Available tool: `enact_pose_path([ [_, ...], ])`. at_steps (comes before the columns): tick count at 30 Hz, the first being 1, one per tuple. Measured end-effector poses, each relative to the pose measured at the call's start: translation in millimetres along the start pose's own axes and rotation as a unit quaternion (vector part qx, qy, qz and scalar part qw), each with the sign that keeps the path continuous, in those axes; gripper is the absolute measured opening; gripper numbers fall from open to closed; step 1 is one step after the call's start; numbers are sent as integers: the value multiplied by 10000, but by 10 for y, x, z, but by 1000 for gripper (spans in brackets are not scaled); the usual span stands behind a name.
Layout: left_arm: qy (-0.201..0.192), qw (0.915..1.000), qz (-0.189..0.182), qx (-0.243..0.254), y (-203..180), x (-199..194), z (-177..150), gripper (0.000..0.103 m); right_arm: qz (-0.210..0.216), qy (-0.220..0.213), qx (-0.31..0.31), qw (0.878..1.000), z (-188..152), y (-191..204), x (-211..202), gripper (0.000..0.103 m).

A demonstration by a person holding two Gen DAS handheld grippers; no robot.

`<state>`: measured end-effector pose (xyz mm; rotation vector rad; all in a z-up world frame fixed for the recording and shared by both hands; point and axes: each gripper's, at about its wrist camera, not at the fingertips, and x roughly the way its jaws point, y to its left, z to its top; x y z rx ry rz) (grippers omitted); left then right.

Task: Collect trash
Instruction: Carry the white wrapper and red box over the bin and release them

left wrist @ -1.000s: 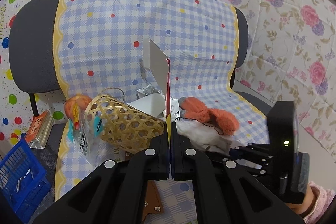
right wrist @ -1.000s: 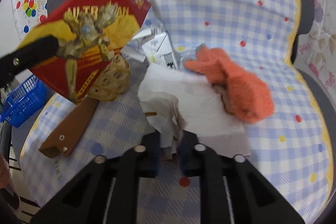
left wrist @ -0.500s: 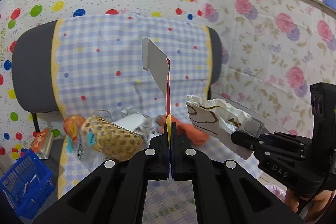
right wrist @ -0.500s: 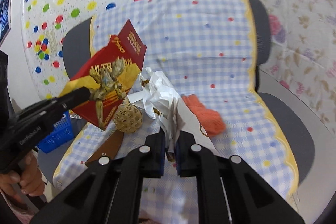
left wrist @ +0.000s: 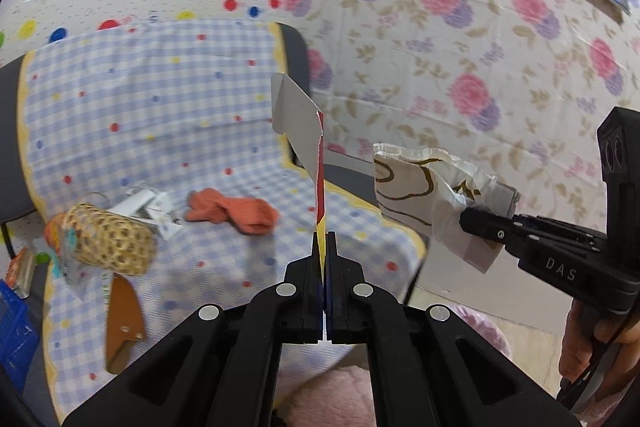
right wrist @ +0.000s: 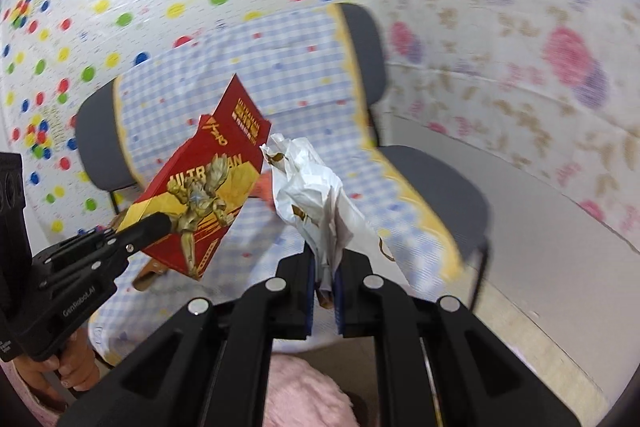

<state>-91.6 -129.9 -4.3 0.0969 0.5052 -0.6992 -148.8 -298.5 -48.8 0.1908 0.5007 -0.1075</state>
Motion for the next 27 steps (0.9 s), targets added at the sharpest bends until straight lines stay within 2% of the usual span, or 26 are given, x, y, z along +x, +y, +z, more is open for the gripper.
enact_pose_path([
  [8, 210, 9964, -743, 338, -556, 116, -220, 1, -650, -19, 446, 9969, -402, -454, -462, 8],
  [16, 628, 9844, -1475, 722, -1115, 299, -506, 1, -1202, 112, 807, 9894, -816, -801, -787, 8],
  [21, 1018, 9755, -1719, 918, -1365, 403, -695, 1, -1396, 324, 1064, 9839, -1104, -992, -906, 8],
  [27, 1390, 9684, -1814, 1001, -1529, 544, -827, 1, -1430, 636, 1413, 9775, -1357, -1186, -876, 8],
])
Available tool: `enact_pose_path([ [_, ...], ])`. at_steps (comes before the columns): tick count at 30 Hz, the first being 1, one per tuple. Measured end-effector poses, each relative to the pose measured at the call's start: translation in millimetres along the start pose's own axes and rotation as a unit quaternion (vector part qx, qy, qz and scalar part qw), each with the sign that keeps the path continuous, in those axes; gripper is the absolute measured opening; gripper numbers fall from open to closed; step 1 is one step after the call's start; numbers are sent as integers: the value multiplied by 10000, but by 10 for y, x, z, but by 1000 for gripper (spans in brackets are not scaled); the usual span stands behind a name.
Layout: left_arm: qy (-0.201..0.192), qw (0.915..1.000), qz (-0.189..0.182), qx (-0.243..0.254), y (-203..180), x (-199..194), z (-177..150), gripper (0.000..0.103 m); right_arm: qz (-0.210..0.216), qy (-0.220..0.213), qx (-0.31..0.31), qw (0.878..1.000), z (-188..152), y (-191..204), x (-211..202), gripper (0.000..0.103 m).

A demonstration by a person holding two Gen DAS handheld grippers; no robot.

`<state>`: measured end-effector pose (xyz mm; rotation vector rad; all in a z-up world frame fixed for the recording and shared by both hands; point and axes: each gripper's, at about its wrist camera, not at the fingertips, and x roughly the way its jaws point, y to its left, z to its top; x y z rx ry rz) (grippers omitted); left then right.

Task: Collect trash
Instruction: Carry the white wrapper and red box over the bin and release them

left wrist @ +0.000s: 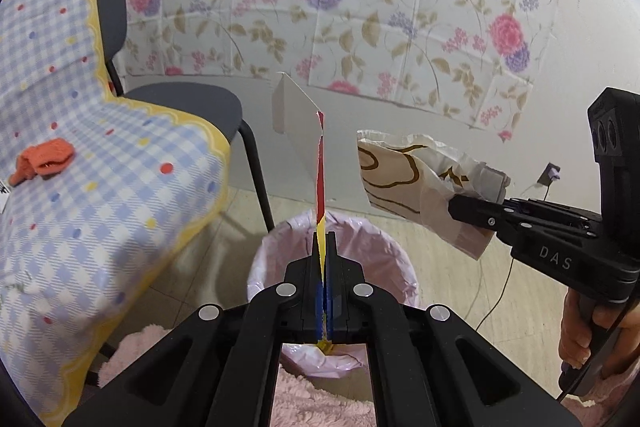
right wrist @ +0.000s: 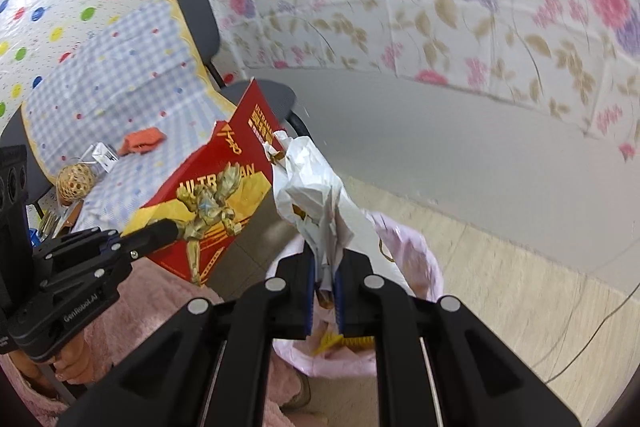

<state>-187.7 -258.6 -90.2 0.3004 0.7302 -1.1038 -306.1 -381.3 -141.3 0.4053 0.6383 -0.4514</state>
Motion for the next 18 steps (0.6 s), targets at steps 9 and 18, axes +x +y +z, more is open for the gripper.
enact_pose_path([
  [9, 414, 9991, 30, 27, -50, 312, 8, 1, 47, 315, 201, 9993, -24, -124, 304, 10],
  [18, 409, 9989, 133, -206, 57, 456, 102, 49, -10, 524, 310, 9981, -22, -242, 566, 50],
])
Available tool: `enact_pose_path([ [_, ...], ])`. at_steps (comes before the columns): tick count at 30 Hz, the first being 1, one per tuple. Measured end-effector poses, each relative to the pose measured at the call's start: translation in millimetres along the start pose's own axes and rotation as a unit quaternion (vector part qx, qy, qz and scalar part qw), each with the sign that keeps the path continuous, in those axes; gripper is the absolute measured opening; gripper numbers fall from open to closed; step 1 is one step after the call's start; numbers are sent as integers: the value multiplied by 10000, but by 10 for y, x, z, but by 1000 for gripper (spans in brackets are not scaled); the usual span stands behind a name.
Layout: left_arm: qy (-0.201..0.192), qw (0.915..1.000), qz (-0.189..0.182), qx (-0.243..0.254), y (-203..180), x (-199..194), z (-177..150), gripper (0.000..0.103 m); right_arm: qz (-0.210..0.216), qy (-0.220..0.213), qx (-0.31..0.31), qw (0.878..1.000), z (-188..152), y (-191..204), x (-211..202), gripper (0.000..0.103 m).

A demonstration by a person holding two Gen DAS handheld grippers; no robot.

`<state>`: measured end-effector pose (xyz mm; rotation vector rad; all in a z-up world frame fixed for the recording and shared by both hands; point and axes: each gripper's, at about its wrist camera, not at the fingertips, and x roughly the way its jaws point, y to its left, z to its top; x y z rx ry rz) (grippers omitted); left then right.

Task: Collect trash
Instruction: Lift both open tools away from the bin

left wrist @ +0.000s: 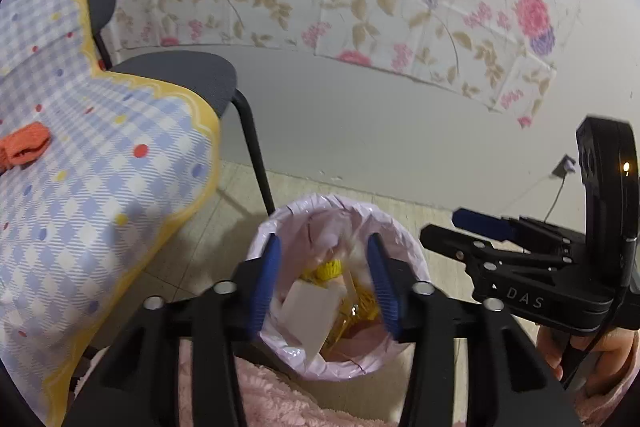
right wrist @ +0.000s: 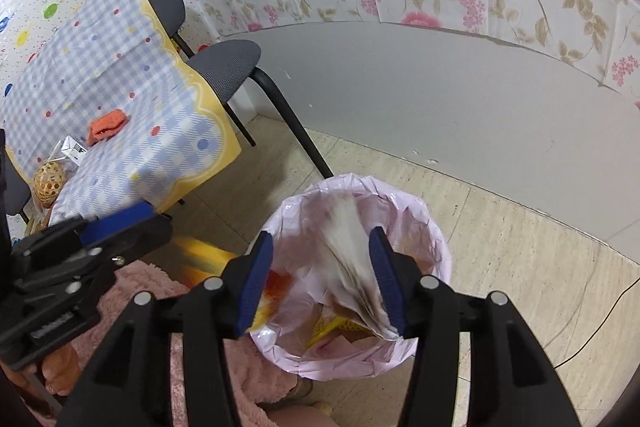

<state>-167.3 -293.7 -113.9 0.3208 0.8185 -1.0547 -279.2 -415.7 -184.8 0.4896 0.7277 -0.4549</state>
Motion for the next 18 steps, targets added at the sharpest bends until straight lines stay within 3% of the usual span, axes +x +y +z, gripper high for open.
enact_pose_path([
  [8, -410, 9977, 420, -352, 293, -363, 66, 52, -78, -575, -285, 9979, 141, 123, -332, 50],
  [12, -553, 9953, 687, -400, 404, -553, 71, 52, 60, -911, -623, 9939, 279, 363, -518, 50],
  [18, -742, 9883, 1197, -580, 655, -869, 103, 54, 353, -1061, -1024, 9884, 575, 788, -528, 50],
])
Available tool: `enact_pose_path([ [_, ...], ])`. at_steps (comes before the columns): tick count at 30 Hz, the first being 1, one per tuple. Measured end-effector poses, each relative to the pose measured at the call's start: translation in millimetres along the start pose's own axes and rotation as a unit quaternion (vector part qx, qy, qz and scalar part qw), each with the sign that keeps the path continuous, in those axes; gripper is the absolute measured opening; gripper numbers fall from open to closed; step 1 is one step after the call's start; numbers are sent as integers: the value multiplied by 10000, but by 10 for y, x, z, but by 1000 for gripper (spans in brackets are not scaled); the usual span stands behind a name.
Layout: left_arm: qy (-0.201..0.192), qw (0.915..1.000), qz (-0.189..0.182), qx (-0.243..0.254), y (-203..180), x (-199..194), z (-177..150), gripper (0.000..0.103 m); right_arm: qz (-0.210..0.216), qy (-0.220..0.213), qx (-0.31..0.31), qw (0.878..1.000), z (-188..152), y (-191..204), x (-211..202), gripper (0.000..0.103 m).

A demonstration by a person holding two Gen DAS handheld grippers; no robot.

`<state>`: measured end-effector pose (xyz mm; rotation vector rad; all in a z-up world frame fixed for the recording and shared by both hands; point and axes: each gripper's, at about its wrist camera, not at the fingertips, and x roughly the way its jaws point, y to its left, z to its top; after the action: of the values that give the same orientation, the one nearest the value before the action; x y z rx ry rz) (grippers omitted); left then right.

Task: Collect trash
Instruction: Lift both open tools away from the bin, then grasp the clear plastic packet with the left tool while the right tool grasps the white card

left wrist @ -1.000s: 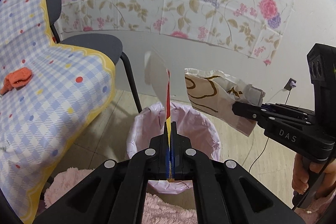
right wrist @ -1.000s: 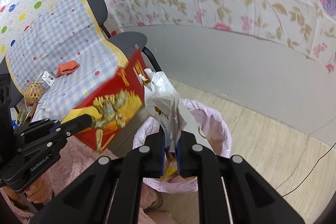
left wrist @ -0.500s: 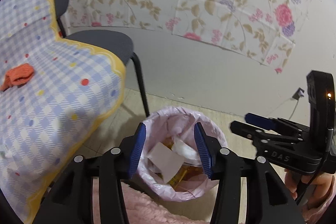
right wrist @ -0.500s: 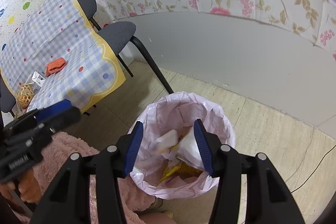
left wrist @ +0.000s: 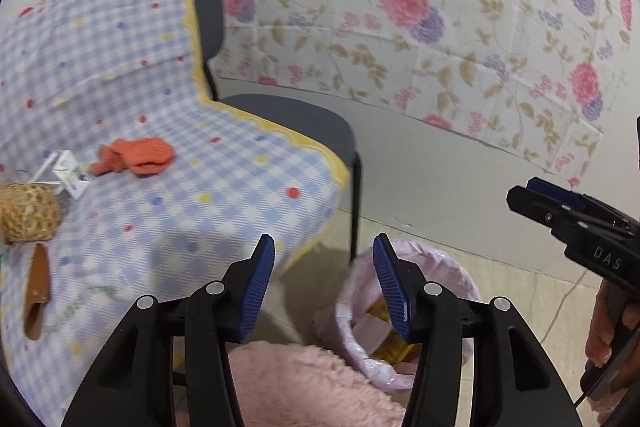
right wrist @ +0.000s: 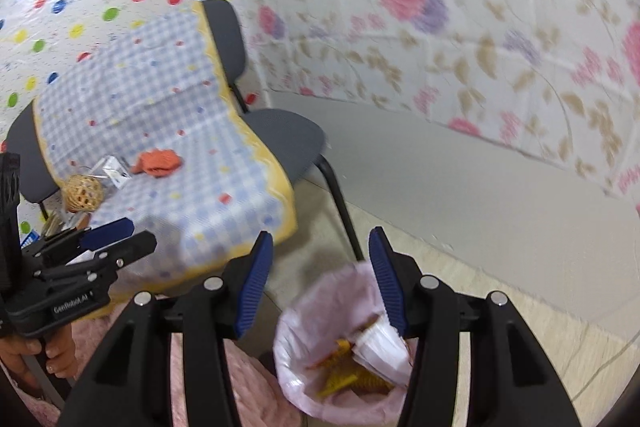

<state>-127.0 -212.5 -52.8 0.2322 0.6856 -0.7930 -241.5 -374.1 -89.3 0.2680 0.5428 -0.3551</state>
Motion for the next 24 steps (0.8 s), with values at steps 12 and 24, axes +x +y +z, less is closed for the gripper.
enact_pose_path([
  [12, -339, 9887, 1146, -900, 1018, -485, -5, 59, 701, -82, -574, 9959, 536, 819, 287, 50],
  [24, -370, 9660, 2095, -1471, 1897, -685, -160, 59, 1220, -79, -962, 9878, 795, 1516, 725, 49],
])
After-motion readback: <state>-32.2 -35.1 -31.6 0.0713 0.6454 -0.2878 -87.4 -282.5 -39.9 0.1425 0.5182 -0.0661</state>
